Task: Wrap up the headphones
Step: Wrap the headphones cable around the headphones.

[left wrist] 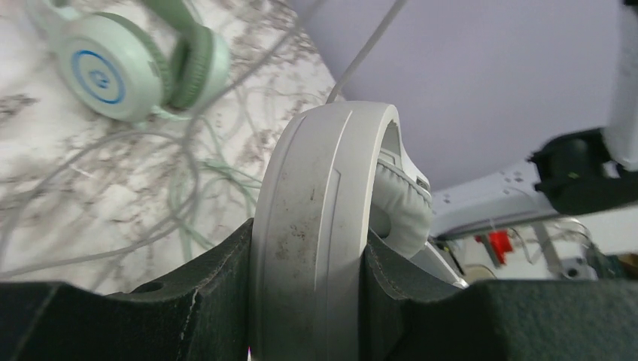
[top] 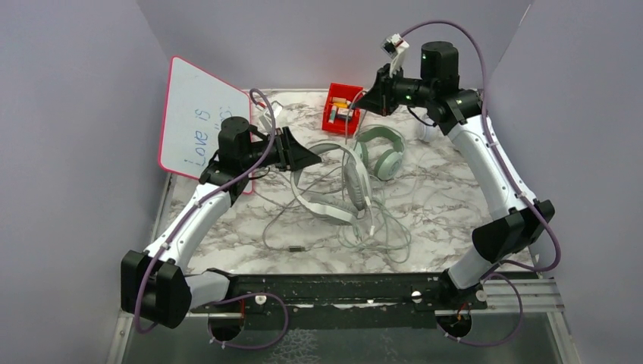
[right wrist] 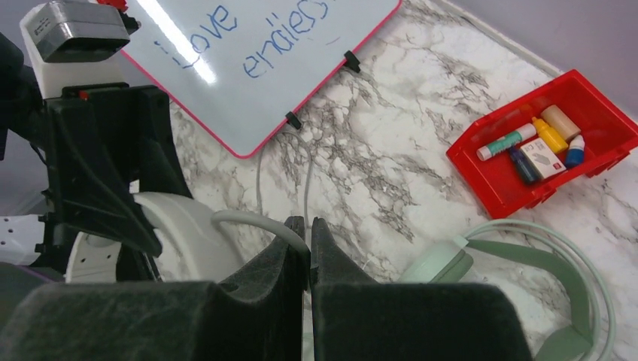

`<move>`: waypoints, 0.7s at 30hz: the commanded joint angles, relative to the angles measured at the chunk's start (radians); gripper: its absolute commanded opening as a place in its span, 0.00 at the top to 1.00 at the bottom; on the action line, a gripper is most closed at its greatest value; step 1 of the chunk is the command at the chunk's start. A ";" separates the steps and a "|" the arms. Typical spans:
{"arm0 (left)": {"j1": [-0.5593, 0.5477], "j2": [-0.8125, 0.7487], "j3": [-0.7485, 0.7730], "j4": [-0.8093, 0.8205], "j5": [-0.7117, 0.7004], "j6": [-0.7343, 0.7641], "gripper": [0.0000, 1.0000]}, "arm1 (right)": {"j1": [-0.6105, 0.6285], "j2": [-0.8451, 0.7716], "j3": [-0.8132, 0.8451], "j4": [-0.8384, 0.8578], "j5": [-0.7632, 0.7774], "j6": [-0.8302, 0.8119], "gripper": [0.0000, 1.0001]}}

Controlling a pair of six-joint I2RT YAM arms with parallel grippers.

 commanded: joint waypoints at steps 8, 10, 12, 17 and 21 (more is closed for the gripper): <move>-0.005 -0.011 -0.002 0.005 -0.447 0.161 1.00 | 0.039 0.015 0.203 -0.329 0.091 -0.031 1.00; -0.003 -0.011 -0.006 0.022 -0.505 0.181 1.00 | 0.071 0.049 0.280 -0.420 0.151 -0.066 1.00; -0.003 -0.010 -0.007 0.051 -0.548 0.198 1.00 | 0.086 0.062 0.315 -0.471 0.171 -0.074 1.00; -0.003 0.042 0.055 0.063 -0.592 0.248 1.00 | 0.117 0.067 0.320 -0.519 0.159 -0.104 1.00; -0.003 0.037 0.064 0.091 -0.692 0.323 1.00 | 0.172 0.060 0.309 -0.546 0.247 -0.117 1.00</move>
